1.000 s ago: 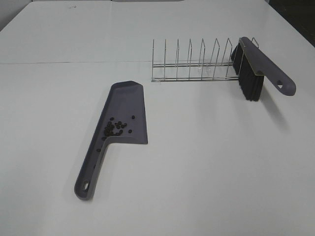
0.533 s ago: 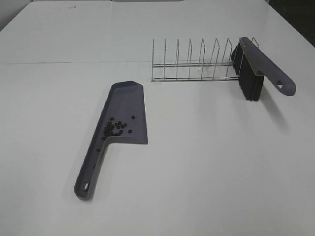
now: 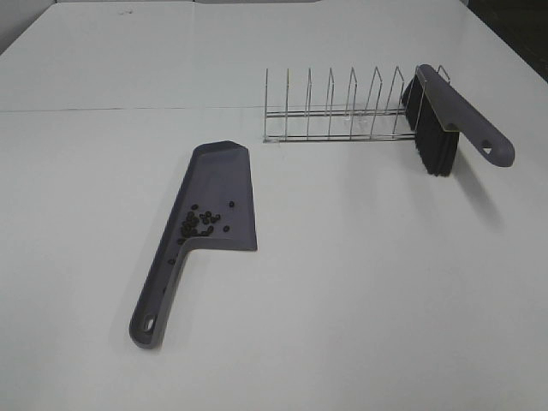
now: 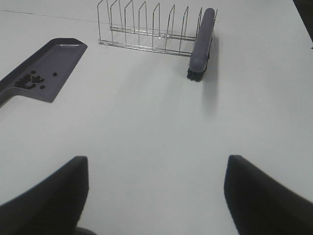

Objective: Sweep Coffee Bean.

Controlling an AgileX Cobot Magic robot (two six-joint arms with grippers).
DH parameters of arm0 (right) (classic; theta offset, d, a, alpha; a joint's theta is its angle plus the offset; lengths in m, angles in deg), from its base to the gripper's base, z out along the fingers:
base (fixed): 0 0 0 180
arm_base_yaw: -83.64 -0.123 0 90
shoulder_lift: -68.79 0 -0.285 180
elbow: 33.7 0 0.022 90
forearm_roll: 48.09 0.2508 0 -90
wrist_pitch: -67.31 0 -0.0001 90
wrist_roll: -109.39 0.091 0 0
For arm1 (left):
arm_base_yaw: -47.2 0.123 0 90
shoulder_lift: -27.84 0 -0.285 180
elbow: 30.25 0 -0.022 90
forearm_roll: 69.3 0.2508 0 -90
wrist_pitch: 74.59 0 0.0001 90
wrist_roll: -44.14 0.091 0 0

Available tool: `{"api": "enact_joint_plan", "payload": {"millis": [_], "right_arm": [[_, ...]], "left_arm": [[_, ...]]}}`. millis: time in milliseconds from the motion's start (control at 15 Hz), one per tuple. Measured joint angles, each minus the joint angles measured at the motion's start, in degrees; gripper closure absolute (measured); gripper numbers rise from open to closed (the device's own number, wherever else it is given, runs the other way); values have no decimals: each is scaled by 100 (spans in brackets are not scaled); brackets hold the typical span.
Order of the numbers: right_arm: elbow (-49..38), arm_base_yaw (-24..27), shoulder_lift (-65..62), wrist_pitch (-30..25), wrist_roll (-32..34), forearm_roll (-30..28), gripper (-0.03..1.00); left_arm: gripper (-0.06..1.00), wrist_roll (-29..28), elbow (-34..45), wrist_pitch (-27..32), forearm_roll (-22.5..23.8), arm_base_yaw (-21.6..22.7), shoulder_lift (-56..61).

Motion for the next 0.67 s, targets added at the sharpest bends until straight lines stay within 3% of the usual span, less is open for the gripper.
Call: {"api": "enact_joint_plan", "payload": {"millis": [667], "right_arm": [[0, 0, 0, 0, 0, 0, 33]], "left_arm": [[31, 0, 0, 0, 0, 229, 0]]}}
